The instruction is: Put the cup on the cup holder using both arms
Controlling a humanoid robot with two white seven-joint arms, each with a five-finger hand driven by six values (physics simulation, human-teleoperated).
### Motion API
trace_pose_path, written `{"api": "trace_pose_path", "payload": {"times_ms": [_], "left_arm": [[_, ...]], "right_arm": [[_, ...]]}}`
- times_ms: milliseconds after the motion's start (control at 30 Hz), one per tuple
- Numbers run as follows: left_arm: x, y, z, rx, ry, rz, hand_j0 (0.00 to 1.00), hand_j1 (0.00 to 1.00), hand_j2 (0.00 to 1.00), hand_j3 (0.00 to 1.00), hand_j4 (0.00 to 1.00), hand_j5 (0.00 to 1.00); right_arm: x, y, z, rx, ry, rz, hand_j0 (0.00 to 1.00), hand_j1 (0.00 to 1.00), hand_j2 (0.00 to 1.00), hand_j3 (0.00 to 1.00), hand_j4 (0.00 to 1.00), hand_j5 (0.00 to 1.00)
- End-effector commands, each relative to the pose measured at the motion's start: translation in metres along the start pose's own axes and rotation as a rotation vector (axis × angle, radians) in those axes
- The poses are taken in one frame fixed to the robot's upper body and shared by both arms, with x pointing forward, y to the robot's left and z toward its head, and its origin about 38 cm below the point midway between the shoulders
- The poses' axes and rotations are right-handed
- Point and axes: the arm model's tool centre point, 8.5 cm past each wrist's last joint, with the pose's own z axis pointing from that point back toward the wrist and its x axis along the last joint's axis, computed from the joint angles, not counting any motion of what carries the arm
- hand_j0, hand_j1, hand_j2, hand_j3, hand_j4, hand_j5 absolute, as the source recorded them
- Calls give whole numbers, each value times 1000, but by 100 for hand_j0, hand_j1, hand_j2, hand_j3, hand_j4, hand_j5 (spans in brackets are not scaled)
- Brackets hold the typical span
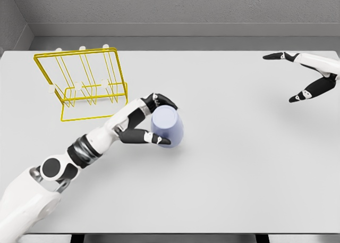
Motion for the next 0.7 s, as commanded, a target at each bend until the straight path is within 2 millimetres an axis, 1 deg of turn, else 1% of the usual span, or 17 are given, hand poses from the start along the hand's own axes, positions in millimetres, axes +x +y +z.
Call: {"api": "trace_pose_path", "payload": {"times_ms": [0, 133, 233, 267, 467, 533, 667], "left_arm": [[22, 12, 4, 9, -37, -28, 42, 42, 42, 42, 42, 42], [40, 20, 8, 23, -71, -44, 42, 42, 42, 42, 42, 42], [44, 26, 10, 29, -73, -62, 42, 42, 42, 42, 42, 42], [48, 32, 12, 41, -80, -68, 42, 42, 42, 42, 42, 42], [59, 46, 18, 65, -94, -58, 42, 42, 42, 42, 42, 42], [68, 53, 16, 66, -112, -64, 42, 42, 42, 42, 42, 42], [76, 60, 14, 66, -123, -79, 42, 42, 42, 42, 42, 42]], "right_arm": [[0, -1, 1, -6, -1, -6, 100, 100, 100, 100, 100, 100], [0, -1, 0, -6, -2, -6, 100, 100, 100, 100, 100, 100], [0, 0, -1, -4, -4, -7, 100, 100, 100, 100, 100, 100], [0, 0, -1, -4, -4, -7, 100, 100, 100, 100, 100, 100], [0, 0, -1, -4, -4, -7, 100, 100, 100, 100, 100, 100], [1, -1, -1, -6, -4, -7, 100, 100, 100, 100, 100, 100], [1, -1, -1, -5, -4, -6, 100, 100, 100, 100, 100, 100]]}}
